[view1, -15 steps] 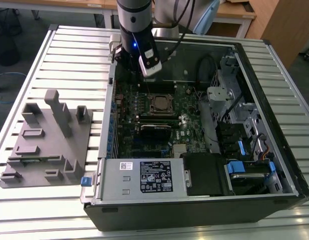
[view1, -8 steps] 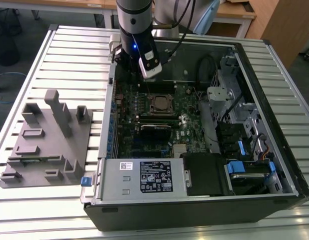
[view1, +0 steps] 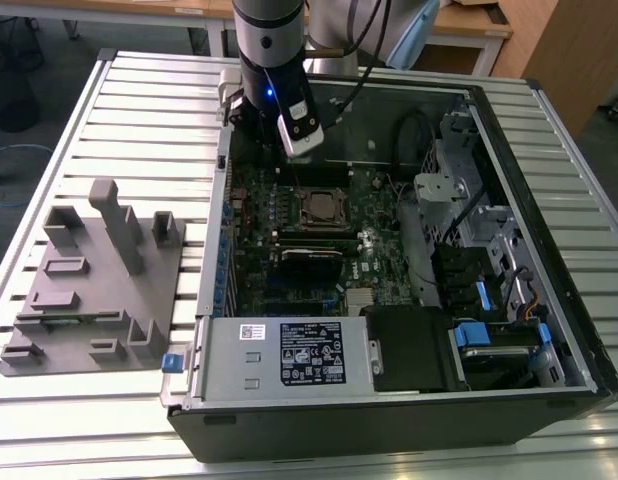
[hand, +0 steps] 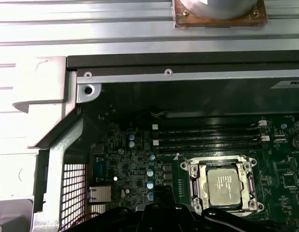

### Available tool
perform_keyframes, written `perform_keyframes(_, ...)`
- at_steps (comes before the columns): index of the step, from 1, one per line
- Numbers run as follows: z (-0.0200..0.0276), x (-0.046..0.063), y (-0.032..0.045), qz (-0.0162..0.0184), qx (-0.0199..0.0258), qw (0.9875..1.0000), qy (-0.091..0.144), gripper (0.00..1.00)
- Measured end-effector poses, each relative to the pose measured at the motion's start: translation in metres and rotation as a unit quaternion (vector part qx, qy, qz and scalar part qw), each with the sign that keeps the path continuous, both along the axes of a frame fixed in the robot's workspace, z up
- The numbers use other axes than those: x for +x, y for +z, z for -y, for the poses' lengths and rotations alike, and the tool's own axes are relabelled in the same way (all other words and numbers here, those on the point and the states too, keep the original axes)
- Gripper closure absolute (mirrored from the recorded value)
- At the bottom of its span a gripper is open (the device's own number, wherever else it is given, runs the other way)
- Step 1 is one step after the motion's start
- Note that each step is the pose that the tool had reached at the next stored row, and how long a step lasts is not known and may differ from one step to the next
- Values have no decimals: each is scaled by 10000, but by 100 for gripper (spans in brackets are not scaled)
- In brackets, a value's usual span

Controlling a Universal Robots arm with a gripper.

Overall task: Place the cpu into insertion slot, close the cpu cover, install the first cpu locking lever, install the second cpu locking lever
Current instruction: 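Install the first cpu locking lever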

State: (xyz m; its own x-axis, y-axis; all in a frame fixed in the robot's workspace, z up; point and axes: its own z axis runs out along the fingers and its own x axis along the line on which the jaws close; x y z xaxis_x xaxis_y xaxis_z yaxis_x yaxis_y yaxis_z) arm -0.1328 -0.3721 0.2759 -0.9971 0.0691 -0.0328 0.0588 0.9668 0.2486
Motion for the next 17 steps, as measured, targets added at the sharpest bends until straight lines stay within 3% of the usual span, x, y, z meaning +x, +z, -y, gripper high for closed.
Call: perform_keyframes(17, -77, 10, -9, 0, -1, 10000, 1, 90)
